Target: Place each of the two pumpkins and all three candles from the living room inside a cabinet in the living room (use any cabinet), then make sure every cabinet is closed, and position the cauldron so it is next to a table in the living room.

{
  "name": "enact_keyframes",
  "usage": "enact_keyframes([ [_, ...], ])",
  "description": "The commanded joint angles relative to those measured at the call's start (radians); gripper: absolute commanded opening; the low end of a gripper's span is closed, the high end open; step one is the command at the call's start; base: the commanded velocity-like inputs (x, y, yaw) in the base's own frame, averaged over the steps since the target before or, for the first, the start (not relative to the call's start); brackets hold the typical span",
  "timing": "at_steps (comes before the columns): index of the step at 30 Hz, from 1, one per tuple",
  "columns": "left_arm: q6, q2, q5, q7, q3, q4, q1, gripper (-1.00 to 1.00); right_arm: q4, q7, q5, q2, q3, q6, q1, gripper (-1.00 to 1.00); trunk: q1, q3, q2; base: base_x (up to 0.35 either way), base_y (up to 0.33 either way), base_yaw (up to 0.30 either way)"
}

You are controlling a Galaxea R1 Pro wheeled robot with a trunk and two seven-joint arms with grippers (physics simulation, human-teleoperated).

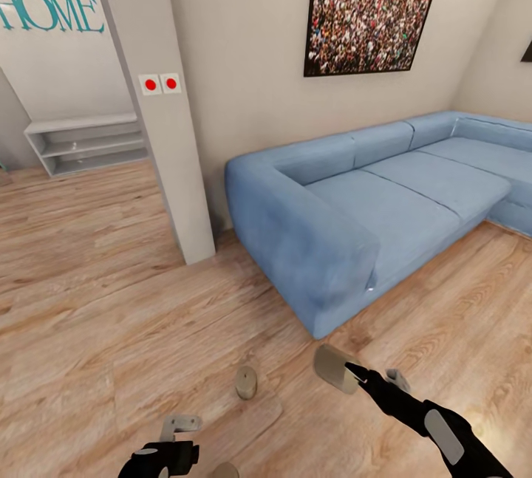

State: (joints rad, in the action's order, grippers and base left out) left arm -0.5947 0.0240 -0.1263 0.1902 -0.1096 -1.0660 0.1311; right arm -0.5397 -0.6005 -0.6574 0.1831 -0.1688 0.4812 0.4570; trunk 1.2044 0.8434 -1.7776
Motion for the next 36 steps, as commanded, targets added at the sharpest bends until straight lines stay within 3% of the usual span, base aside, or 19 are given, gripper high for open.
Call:
enact_keyframes([
  [1, 0.0, 0.002, 0.0, 0.0, 0.0, 0.0, 0.0, 1.0, -0.001, -0.005, 0.0, 0.0, 0.002, 0.002, 0.0, -1.0, 0.004, 0.003, -0.007, 0.0, 0.0, 0.0],
  [5, 0.0, 0.006, -0.004, 0.0, 0.001, 0.0, 0.0, 1.0, -0.004, -0.012, -0.001, -0.006, 0.018, 0.018, 0.0, -1.0, 0.019, 0.016, -0.035, 0.0, 0.0, 0.0],
  [7, -0.001, 0.006, -0.006, -0.001, 0.001, 0.002, 0.0, 1.0, -0.005, -0.013, 0.003, -0.03, 0.028, 0.047, 0.0, -1.0, 0.027, 0.022, -0.049, 0.0, 0.0, 0.0],
  [10, -0.016, 0.007, -0.007, -0.001, 0.005, 0.004, 0.0, 1.0, -0.056, -0.014, 0.007, -0.083, 0.052, 0.086, 0.0, -1.0, 0.038, 0.031, -0.07, 0.0, 0.0, 0.0],
  [13, -0.053, 0.012, -0.01, 0.0, 0.008, 0.005, 0.0, 1.0, -0.228, -0.008, 0.009, -0.156, 0.115, 0.137, 0.001, -1.0, 0.05, 0.041, -0.091, 0.0, 0.0, 0.0],
  [15, -0.07, 0.031, -0.01, 0.0, 0.008, 0.004, 0.0, 1.0, -0.356, 0.002, 0.013, -0.206, 0.158, 0.181, -0.001, -1.0, 0.058, 0.047, -0.105, 0.0, 0.0, 0.0],
  [17, -0.077, 0.045, -0.011, -0.002, 0.009, 0.003, 0.0, 1.0, -0.456, 0.015, 0.012, -0.231, 0.179, 0.227, -0.002, -1.0, 0.065, 0.053, -0.119, 0.0, 0.0, 0.0],
  [19, -0.081, 0.054, -0.01, 0.0, 0.008, 0.003, 0.0, 1.0, -0.532, 0.025, 0.011, -0.244, 0.189, 0.273, -0.018, -1.0, 0.073, 0.06, -0.133, 0.0, 0.0, 0.0],
  [23, -0.054, 0.06, -0.006, 0.001, 0.005, 0.028, 0.0, 1.0, -0.579, 0.052, 0.009, -0.243, 0.19, 0.297, -0.04, -1.0, 0.088, 0.072, -0.161, 0.0, 0.0, 0.0],
  [25, -0.047, 0.082, -0.002, 0.001, 0.002, 0.039, 0.001, 1.0, -0.61, 0.058, 0.004, -0.242, 0.191, 0.303, -0.043, -1.0, 0.096, 0.078, -0.175, 0.0, 0.0, 0.0],
  [28, -0.044, 0.099, 0.0, 0.0, 0.0, 0.046, 0.0, 1.0, -0.628, 0.06, 0.001, -0.241, 0.192, 0.307, -0.044, -1.0, 0.107, 0.088, -0.196, 0.0, 0.0, 0.0],
  [36, -0.021, 0.102, 0.001, 0.0, 0.001, 0.048, 0.001, 1.0, -0.632, 0.061, 0.003, -0.24, 0.189, 0.308, -0.046, -1.0, 0.138, 0.113, -0.252, 0.0, 0.0, 0.0],
])
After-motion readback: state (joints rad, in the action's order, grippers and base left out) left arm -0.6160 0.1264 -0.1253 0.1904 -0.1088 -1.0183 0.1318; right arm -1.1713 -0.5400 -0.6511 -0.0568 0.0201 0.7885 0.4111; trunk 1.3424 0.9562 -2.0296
